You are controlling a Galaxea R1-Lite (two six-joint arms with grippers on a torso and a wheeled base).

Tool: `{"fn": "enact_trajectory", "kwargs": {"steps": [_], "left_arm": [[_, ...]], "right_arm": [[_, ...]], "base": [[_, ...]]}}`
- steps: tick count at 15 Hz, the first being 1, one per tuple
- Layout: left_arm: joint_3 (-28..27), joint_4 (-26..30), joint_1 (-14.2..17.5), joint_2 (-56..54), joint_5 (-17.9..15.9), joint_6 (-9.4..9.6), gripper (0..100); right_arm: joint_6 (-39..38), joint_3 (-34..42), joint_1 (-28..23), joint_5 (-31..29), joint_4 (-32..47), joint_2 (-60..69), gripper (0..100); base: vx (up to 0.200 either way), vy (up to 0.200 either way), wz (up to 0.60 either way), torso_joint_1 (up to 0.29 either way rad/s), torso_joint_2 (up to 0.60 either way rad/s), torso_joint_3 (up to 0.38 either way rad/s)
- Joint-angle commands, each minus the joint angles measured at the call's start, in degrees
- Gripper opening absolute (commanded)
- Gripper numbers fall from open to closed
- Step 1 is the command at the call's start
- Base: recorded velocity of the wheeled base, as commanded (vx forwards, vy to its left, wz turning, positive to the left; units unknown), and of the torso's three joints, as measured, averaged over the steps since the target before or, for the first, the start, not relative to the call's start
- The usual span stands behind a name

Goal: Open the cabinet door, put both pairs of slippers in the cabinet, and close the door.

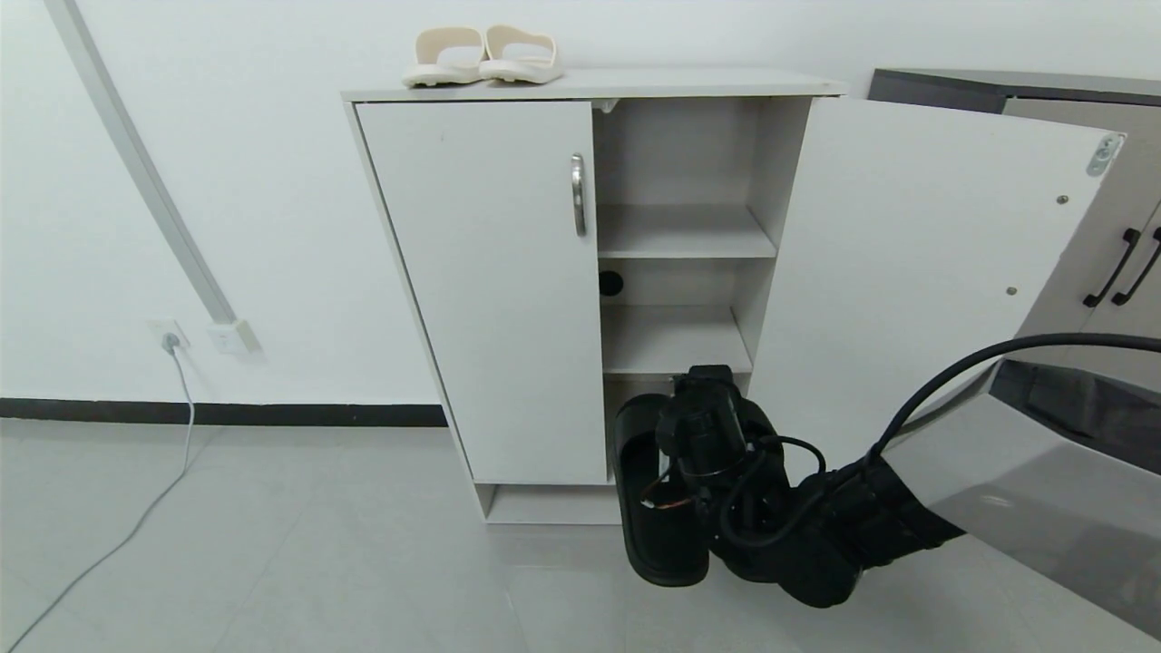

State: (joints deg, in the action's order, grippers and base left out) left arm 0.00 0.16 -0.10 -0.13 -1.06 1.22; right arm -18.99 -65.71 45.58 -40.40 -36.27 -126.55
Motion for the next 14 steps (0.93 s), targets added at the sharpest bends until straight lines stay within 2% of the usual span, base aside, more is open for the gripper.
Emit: {"fn": "enact_trajectory", "kwargs": {"steps": [1,8,14], "left_arm": [[0.0,0.0,0.0,0.1,0.0,0.01,0],[0.0,0.0,0.0,0.1,0.0,0.01,0],[0.0,0.0,0.0,0.1,0.0,0.01,0]], "right_arm": [[0.0,-0.2,-0.3,0.1,-0.1,-1.1,0],[-0.1,-0.2,-0.7,0.3,-0.8,-1.7,0],[0.0,-0.7,-0.7,0.0,-1.4,-2.6,0]], "base": [[0.000,0.000,0.00,0.000,0.00,0.000],[0.000,0.000,0.00,0.000,0.00,0.000],[0.000,0.000,0.00,0.002,0.00,-0.170]]}}
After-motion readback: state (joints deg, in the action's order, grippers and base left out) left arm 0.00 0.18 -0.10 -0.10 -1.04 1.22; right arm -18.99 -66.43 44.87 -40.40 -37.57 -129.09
